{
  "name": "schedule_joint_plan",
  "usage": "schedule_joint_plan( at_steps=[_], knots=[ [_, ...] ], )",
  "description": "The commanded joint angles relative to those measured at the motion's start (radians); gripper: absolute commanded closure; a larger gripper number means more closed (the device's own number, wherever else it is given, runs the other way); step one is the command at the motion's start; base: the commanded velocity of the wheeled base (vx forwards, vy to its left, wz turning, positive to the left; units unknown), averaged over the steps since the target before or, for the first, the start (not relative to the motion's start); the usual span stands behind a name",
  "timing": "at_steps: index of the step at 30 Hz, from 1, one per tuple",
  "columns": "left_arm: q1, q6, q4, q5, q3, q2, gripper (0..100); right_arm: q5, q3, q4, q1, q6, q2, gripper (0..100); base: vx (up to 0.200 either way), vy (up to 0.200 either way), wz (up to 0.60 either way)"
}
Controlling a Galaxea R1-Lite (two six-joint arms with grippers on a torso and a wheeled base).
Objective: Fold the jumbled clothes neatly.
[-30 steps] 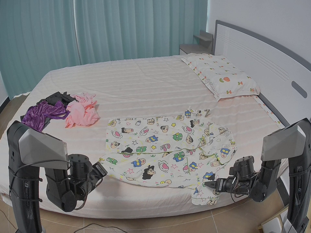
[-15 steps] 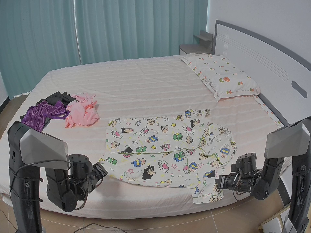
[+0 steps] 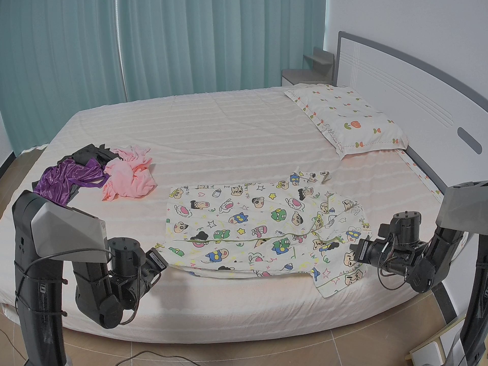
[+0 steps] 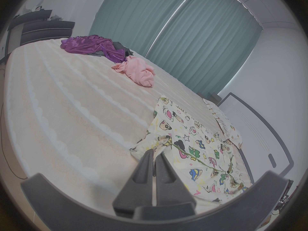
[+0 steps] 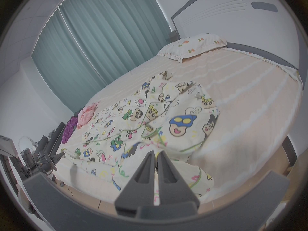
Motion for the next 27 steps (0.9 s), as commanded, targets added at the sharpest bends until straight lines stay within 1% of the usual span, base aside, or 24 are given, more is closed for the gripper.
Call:
schedule_joint_plan(
  at_steps=[1,8,12,13,18,23,27],
  knots=[
    [0.012,0.001,-0.001,0.002,-0.041,0.045,100,0.018,-0.053,-0.008,-0.020,0.002,0.057,100,0.000,0.000,0.00],
    [0.013,0.004,0.001,0.002,-0.070,0.088,100,0.050,-0.066,-0.008,-0.048,0.003,0.111,100,0.000,0.000,0.00],
    [0.013,0.004,0.001,0.000,-0.082,0.103,100,0.050,-0.065,-0.010,-0.052,0.003,0.131,100,0.000,0.000,0.00],
    [0.015,0.004,0.001,0.000,-0.083,0.108,100,0.050,-0.063,-0.011,-0.057,0.002,0.137,0,0.000,0.000,0.00],
    [0.016,0.004,0.001,0.000,-0.083,0.109,100,0.052,-0.053,-0.045,-0.063,0.003,0.131,0,0.000,0.000,0.00],
    [0.015,0.004,0.001,0.000,-0.083,0.111,100,0.062,-0.016,-0.067,-0.101,-0.003,0.118,0,0.000,0.000,0.00],
    [0.015,0.003,-0.001,0.000,-0.083,0.111,100,0.154,0.042,-0.076,-0.161,-0.012,0.100,0,0.000,0.000,0.00]
  ],
)
